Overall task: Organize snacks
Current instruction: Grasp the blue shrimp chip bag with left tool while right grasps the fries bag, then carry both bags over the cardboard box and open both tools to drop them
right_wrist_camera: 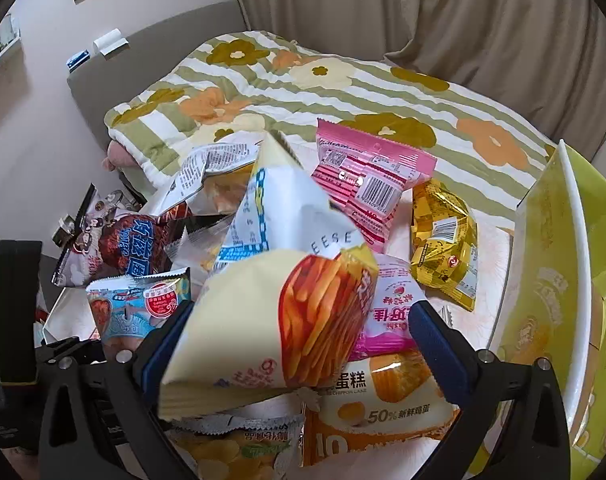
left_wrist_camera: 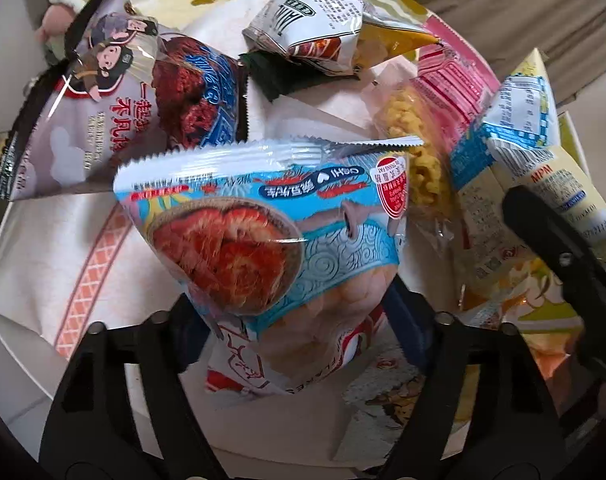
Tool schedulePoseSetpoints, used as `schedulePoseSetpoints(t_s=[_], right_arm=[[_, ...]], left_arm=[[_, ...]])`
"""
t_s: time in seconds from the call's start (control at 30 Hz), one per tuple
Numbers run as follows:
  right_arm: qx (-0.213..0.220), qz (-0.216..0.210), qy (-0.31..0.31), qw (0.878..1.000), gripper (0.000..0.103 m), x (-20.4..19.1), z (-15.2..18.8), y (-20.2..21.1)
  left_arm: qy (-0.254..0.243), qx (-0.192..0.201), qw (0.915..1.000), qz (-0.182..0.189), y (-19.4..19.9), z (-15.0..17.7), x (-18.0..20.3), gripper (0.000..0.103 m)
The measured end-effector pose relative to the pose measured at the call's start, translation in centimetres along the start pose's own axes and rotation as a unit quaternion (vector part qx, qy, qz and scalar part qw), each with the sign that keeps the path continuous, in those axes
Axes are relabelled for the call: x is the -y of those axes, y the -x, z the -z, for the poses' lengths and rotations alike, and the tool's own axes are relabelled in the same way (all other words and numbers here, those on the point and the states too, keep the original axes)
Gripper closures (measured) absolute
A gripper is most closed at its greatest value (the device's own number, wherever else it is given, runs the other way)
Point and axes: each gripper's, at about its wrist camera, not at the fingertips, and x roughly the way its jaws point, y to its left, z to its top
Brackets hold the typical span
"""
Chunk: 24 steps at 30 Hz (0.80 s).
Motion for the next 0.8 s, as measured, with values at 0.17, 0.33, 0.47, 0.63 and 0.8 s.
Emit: schedulePoseSetpoints(t_s=[0.17,0.33,0.47,0.63,0.8], right_arm=[[0.002,0.009,0.005,1.0,0.0,-0.3,-0.2,-0.5],[0.006,0.014,0.02,1.0,0.01,-0.6,-0.2,-0.9],[-0.003,0.014,0.029,0.999,0.034,-0.8,-0.1,-1.5],[0.017,0.013,0.025,0.999,0.048,-0.9,-0.1,-0.4],[0.036,0.008,0.016,0.999,0.051,-0.8,-0.4,1.6]], left_arm=[[-0.017,0.008,0.9998,0.002,0.2,0.0,0.5,0.046],[-0.031,0.024,0.9992,-0.008,1.1,-0.3,0.6,0.049],[-0.034,0.034,0.9988,-0.008,2.0,0.1,0.4,0.049],[-0.04,0.047,0.9981,-0.005,3.8,0.5,0.7,0.049],[-0.052,0.067,0.9964,-0.002,6.1,0.2,1.1,0.049]])
